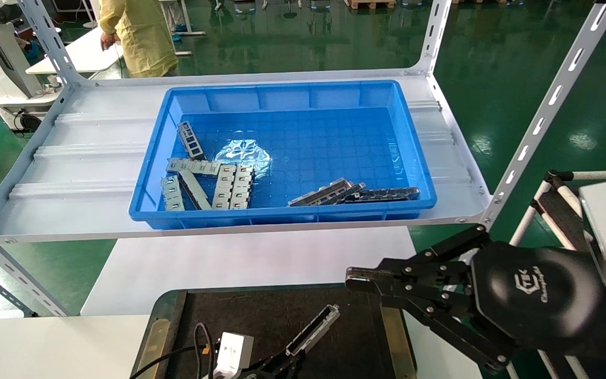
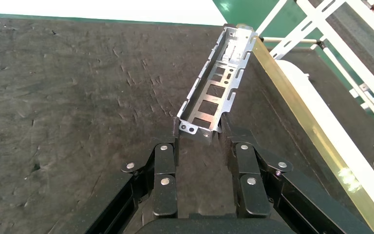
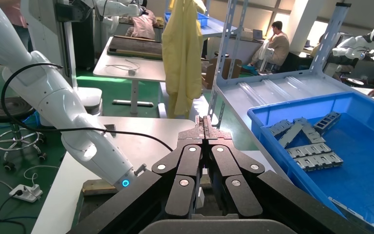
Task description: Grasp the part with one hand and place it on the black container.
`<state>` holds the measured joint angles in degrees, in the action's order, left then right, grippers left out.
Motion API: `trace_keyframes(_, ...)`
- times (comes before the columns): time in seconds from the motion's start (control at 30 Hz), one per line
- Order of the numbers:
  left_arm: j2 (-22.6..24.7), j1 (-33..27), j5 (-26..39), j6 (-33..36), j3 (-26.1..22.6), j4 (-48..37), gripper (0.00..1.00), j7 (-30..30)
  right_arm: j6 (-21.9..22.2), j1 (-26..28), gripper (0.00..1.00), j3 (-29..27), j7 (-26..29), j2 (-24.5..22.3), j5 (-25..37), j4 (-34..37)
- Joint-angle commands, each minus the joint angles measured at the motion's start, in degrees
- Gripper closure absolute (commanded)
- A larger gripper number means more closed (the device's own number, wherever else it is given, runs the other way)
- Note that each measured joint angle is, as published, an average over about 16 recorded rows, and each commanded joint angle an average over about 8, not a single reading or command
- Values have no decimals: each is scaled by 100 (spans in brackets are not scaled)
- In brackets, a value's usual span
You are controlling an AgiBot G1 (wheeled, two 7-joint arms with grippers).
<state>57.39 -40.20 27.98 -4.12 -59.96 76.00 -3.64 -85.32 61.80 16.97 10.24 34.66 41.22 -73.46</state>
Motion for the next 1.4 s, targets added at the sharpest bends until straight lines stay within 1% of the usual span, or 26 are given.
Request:
trace_keyframes(0.03,19,-65,-56,-180,-135,43,100,-35,0,0,100,1,0,0,0,0)
trace_keyframes(0.3,226,-228,-266,-689,-350,6,100,-97,1,1,100,3,-2,-1,-2,0)
trace_keyframes(0.57,420,-285,-442,-1048,-483,-37,100,-127,2,1,100,6,-3,-2,-4,0)
trace_keyframes(0.63,447,-300,-495,-1117,-514,-49,94,-138,3,1,100,6,-3,-3,-4,0)
trace_keyframes(0.67,460,-308,-523,-1149,-529,-56,90,-143,3,1,100,7,-3,-3,-5,0)
trace_keyframes(0.7,470,-317,-550,-1177,-544,-62,82,-148,3,2,99,7,-3,-3,-5,0)
trace_keyframes(0.73,480,-327,-576,-1201,-560,-69,70,-151,3,2,95,7,-4,-3,-5,0)
trace_keyframes(0.77,487,-337,-598,-1221,-577,-75,58,-151,3,2,86,8,-4,-3,-5,0)
trace_keyframes(0.83,497,-355,-637,-1250,-610,-84,33,-148,4,2,61,8,-4,-3,-6,0)
trace_keyframes(0.87,501,-363,-653,-1261,-626,-87,22,-145,4,2,48,8,-4,-3,-6,0)
trace_keyframes(0.93,505,-378,-678,-1276,-653,-91,6,-138,4,2,23,9,-5,-4,-6,0)
trace_keyframes(0.97,505,-384,-689,-1283,-666,-91,0,-135,4,2,12,9,-5,-4,-6,0)
trace_keyframes(1.0,505,-389,-699,-1288,-676,-90,0,-133,4,2,4,10,-5,-4,-7,0)
trace_keyframes(1.03,505,-393,-711,-1296,-685,-88,0,-133,4,2,0,10,-5,-4,-7,0)
trace_keyframes(1.4,501,-412,-848,-1399,-736,-48,0,-171,6,3,0,13,-7,-5,-9,0)
